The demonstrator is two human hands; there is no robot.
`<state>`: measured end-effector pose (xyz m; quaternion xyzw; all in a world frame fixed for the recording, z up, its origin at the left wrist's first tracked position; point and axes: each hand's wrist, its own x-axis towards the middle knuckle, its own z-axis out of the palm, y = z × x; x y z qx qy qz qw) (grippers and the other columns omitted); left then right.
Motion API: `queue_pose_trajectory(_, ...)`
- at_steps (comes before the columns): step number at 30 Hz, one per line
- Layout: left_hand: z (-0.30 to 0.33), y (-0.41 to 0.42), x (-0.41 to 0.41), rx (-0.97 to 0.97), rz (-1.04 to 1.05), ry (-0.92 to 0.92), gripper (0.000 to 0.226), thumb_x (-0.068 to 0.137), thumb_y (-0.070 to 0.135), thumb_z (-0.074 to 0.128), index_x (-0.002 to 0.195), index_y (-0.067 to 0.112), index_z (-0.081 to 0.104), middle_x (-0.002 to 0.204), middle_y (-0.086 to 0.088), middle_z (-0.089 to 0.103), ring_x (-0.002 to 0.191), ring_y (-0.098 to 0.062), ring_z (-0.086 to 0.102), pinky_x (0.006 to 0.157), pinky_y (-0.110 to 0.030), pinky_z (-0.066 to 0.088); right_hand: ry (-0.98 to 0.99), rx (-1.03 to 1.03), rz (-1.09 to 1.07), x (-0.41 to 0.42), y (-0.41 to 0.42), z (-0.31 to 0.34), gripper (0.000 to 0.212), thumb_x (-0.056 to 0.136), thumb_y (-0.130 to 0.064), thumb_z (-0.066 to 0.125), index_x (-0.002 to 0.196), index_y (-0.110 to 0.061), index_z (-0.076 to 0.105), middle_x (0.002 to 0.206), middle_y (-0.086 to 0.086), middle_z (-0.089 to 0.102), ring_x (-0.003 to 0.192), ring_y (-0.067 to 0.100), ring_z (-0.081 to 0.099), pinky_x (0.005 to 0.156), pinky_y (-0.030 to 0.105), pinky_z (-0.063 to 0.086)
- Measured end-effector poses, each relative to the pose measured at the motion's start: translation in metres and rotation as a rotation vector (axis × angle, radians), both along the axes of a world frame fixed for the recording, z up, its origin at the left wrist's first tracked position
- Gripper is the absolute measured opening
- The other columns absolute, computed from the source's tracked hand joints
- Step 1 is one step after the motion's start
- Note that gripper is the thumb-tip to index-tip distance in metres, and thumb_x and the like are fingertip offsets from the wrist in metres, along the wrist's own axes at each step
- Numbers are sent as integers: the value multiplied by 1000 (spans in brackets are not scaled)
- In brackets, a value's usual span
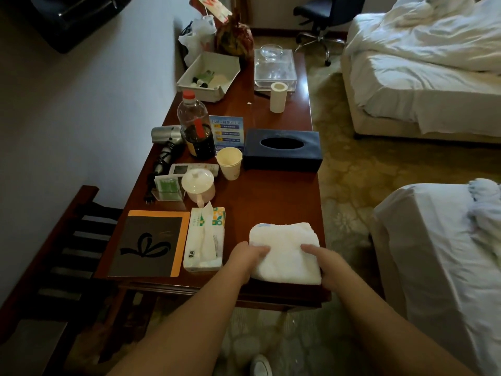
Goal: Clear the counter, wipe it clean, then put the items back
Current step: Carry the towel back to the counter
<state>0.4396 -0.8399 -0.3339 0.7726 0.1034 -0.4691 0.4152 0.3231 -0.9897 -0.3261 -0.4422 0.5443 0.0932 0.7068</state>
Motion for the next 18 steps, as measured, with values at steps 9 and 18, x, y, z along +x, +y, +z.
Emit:
queue_pose_trajectory(9, 62, 46, -18, -428, 283, 198, 50, 78, 8, 75, 124, 15, 54, 114, -12, 68, 103, -35, 64, 87, -57, 54, -273, 110, 43, -28, 16, 48, 48, 82, -29, 68, 126, -24, 50, 124, 14, 58, 110, 40, 58, 86, 60, 52)
queue_pose_trajectory(18, 139, 147, -26, -620, 499, -5, 49, 75, 7, 73, 121, 17, 59, 109, -12, 73, 101, -34, 68, 82, -50, 56, -445, -91, 361, 21, 85, 133, 39, 84, -32, 64, 118, -44, 49, 115, 4, 62, 104, 31, 62, 86, 54, 53)
